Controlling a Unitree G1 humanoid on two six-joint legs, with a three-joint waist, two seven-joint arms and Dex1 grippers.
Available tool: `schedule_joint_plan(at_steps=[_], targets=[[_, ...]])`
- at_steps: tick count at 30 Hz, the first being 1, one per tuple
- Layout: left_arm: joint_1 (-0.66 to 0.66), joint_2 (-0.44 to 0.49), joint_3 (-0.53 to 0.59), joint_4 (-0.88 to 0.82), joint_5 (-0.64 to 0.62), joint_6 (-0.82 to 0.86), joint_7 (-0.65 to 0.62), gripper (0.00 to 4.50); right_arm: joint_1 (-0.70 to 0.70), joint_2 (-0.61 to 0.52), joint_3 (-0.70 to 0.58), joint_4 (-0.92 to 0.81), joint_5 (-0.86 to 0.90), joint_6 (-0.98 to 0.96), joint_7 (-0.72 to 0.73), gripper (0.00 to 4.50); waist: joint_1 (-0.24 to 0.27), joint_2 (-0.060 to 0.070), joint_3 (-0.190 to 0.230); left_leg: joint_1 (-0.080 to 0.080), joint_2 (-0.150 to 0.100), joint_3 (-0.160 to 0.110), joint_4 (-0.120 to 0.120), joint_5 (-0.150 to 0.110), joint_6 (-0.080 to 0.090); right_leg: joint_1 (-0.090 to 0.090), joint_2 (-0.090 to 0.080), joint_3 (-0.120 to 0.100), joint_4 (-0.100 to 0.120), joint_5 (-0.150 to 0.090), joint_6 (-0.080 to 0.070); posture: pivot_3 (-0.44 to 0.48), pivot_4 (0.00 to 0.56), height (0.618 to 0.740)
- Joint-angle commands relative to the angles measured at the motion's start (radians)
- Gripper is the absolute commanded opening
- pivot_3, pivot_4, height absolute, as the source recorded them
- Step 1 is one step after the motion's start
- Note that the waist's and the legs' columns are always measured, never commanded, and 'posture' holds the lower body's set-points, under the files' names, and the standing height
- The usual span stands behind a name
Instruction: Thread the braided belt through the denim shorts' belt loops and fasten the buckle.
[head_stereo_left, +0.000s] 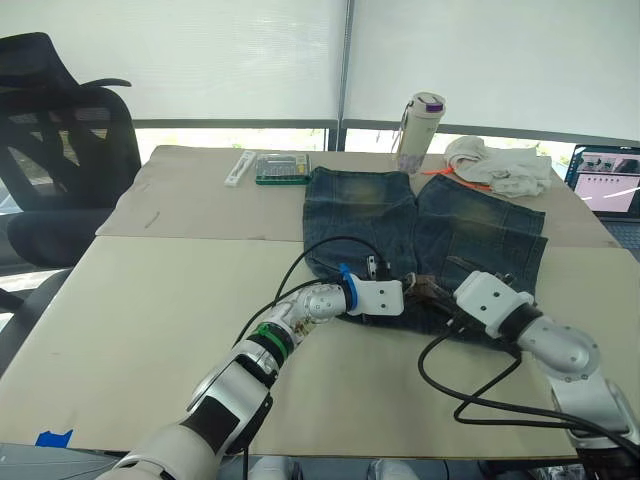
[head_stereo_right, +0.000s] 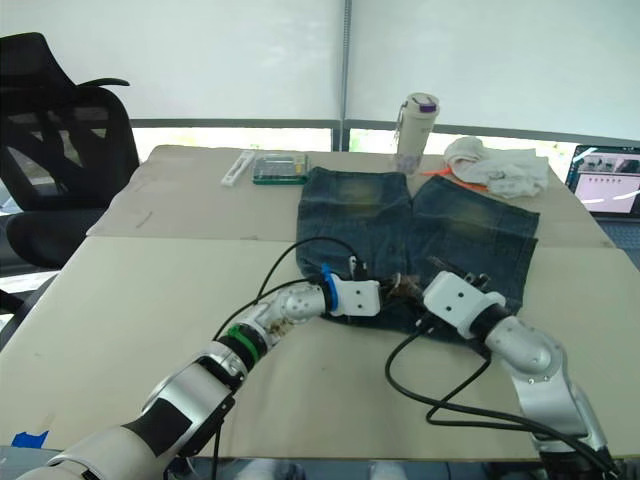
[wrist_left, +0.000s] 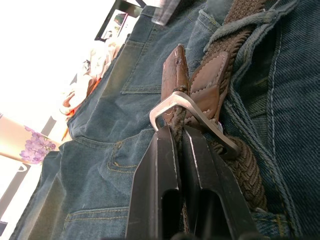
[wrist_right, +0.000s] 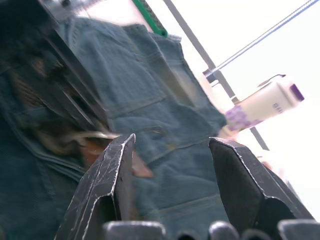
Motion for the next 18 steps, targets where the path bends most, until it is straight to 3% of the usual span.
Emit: schedule_joint_plan(at_steps=[1,11,18], targets=[[0.003,-0.008,-0.005,-0.037,-0.012,-0.010,0.000,0.00,-0.033,-0.046,0.046,0.063,-0.085,-0.075,0.004,2.62,0.000,0.000,0.000,0.000,0.000,0.000,0.000,0.000,0.000,0.000,0.000,0.000,0.000,0.000,0.000,0.000,0.150,0.737],[0.008,-0.005,-0.012,-0.051,-0.005,-0.001,0.003,0.00,-0.112,-0.033,0.117,0.165,-0.139,-0.163,-0.007,2.62,-0.008,0.000,0.000,0.000,0.000,0.000,0.000,0.000,0.000,0.000,0.000,0.000,0.000,0.000,0.000,0.000,0.150,0.737],[0.006,-0.004,-0.011,-0.042,-0.003,0.001,0.010,0.00,-0.091,-0.039,0.107,0.162,-0.131,-0.158,0.009,2.62,-0.008,0.000,0.000,0.000,0.000,0.001,0.000,0.000,-0.001,0.000,0.000,0.000,0.000,0.000,0.000,0.000,0.150,0.737]])
